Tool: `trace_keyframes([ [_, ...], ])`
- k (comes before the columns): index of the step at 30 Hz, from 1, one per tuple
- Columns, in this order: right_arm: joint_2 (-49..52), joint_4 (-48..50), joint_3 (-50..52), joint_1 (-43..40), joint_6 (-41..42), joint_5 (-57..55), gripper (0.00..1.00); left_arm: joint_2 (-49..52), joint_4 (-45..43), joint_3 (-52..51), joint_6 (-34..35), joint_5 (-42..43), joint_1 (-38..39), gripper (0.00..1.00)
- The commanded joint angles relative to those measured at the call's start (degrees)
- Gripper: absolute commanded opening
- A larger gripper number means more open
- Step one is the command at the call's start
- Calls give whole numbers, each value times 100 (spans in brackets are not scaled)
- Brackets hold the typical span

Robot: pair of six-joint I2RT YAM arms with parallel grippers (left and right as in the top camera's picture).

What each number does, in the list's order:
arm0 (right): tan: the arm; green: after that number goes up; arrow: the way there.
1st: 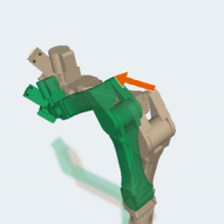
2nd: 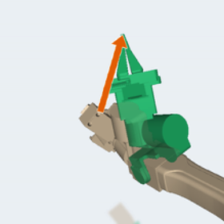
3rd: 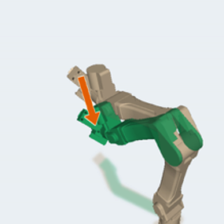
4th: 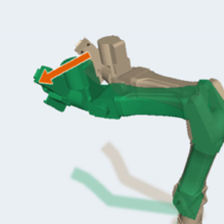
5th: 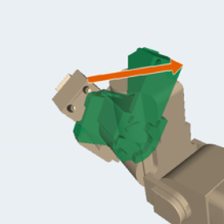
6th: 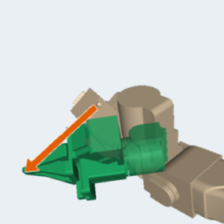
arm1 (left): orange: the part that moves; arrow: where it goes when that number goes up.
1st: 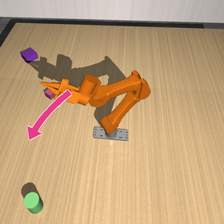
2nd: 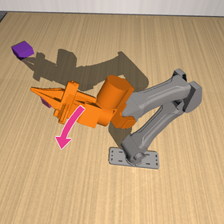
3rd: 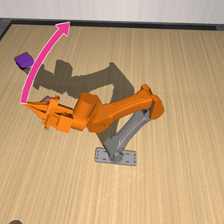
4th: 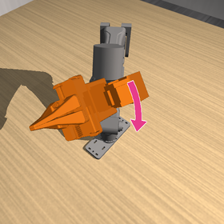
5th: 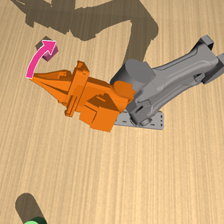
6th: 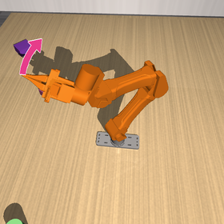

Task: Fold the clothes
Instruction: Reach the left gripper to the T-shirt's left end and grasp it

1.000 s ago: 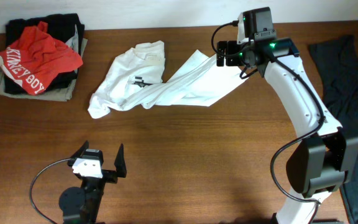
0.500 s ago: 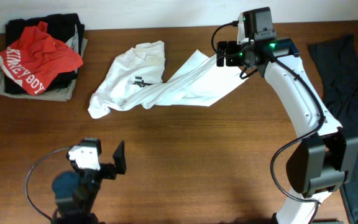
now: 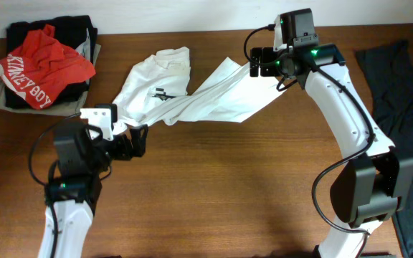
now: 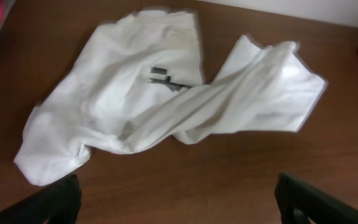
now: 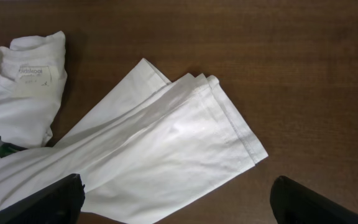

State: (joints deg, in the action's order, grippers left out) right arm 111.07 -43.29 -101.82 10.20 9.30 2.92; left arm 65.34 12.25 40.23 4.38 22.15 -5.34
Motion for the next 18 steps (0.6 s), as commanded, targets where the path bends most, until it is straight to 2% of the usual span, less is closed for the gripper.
trace_keyframes([
  [1, 7, 17, 37, -9, 66, 9, 99, 479, 831, 741, 761, -925, -328, 99],
  [4, 7, 17, 37, -9, 66, 7, 99, 1102, 1910, 1403, 756, -1543, -717, 99],
  [6, 7, 17, 37, -9, 66, 9, 99, 1497, 2164, 1604, 756, -1451, -820, 99],
  [18, 7, 17, 37, -9, 66, 9, 99, 3069, 1056, 1611, 758, -1322, -811, 99],
])
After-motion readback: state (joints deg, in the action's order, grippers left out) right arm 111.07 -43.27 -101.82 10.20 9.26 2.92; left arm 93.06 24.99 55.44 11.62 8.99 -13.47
